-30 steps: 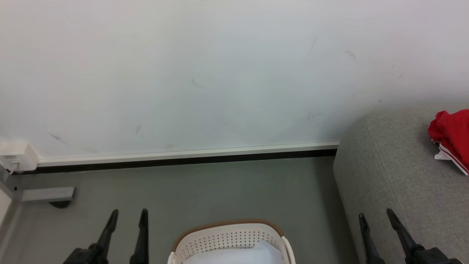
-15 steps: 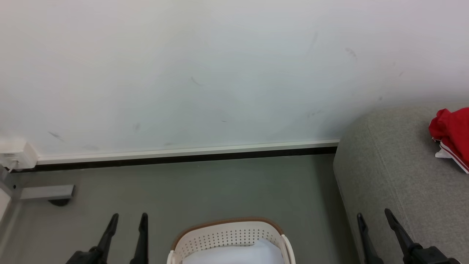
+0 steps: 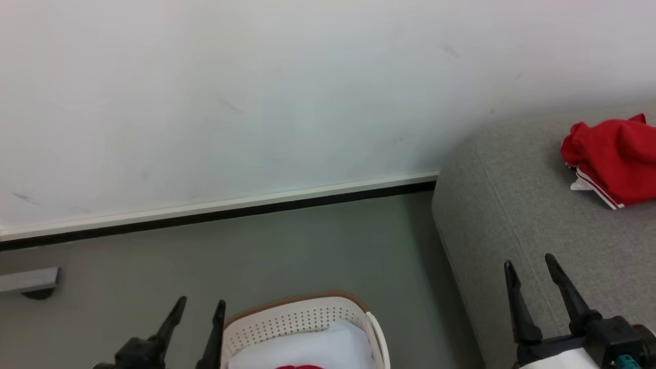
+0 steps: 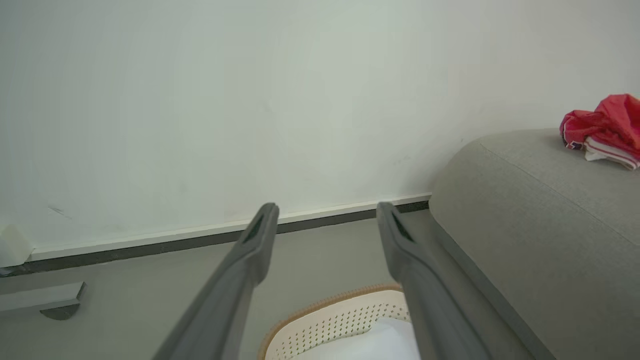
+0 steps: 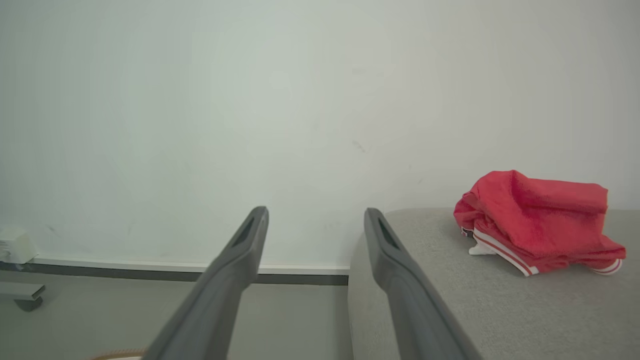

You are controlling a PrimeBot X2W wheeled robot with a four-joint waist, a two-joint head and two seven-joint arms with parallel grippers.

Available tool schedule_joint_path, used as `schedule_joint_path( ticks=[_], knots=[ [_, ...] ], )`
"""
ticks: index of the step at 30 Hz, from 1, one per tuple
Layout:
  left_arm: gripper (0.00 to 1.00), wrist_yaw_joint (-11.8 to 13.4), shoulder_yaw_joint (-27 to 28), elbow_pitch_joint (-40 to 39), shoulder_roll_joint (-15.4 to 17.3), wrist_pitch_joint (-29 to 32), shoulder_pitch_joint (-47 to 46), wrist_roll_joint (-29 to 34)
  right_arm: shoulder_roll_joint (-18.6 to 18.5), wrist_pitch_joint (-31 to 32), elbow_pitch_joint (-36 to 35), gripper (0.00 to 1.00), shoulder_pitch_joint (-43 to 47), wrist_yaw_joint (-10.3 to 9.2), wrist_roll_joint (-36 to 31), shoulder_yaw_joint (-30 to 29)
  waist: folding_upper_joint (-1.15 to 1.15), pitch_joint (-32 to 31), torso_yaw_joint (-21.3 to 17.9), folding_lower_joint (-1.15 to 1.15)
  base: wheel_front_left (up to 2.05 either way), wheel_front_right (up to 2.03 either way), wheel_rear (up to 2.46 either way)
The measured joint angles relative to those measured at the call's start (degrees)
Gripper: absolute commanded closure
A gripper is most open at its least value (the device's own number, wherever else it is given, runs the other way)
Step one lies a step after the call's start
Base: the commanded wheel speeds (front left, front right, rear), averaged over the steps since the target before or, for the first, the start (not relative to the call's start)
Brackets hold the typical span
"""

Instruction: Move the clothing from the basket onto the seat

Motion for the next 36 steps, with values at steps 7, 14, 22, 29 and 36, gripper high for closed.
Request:
schedule_joint_path(
  ticks=[7, 14, 22, 29, 36],
  knots=[
    [0.00, -0.49, -7.47, 6.80, 5.16, 2.55, -6.59, -0.30, -0.04, -0.02, -4.87, 0.00, -3.59, 0.00, 1.07, 0.16, 0.00, 4.91, -4.29, 0.01, 0.00, 0.00, 0.00],
    [0.00, -0.52, -18.38, 12.15, 11.52, 10.20, -13.11, -4.30, -0.03, -0.01, -9.38, 0.00, -6.04, 0.00, 2.99, 1.04, 0.00, 11.29, -9.44, 0.01, 0.00, 0.00, 0.00],
    [0.00, -0.52, -27.42, 15.91, 17.91, 16.74, -18.73, -9.04, -0.07, -0.04, -14.04, 0.00, -8.31, 0.00, 6.48, 1.43, 0.00, 19.12, -15.64, 0.02, 0.00, 0.00, 0.00],
    [0.00, -0.52, -31.28, 17.95, 22.08, 21.51, -22.35, -10.82, -0.05, -0.04, -17.02, 0.00, -9.50, 0.00, 8.57, 1.74, 0.00, 26.59, -19.54, 0.02, 0.00, 0.00, 0.00],
    [0.00, -0.52, -34.40, 18.86, 24.99, 24.26, -27.31, -11.82, -0.07, -0.04, -19.90, 0.00, -11.37, 0.00, 9.65, 0.57, 0.00, 34.50, -21.13, 0.02, 0.00, 0.00, 0.00]
  ],
)
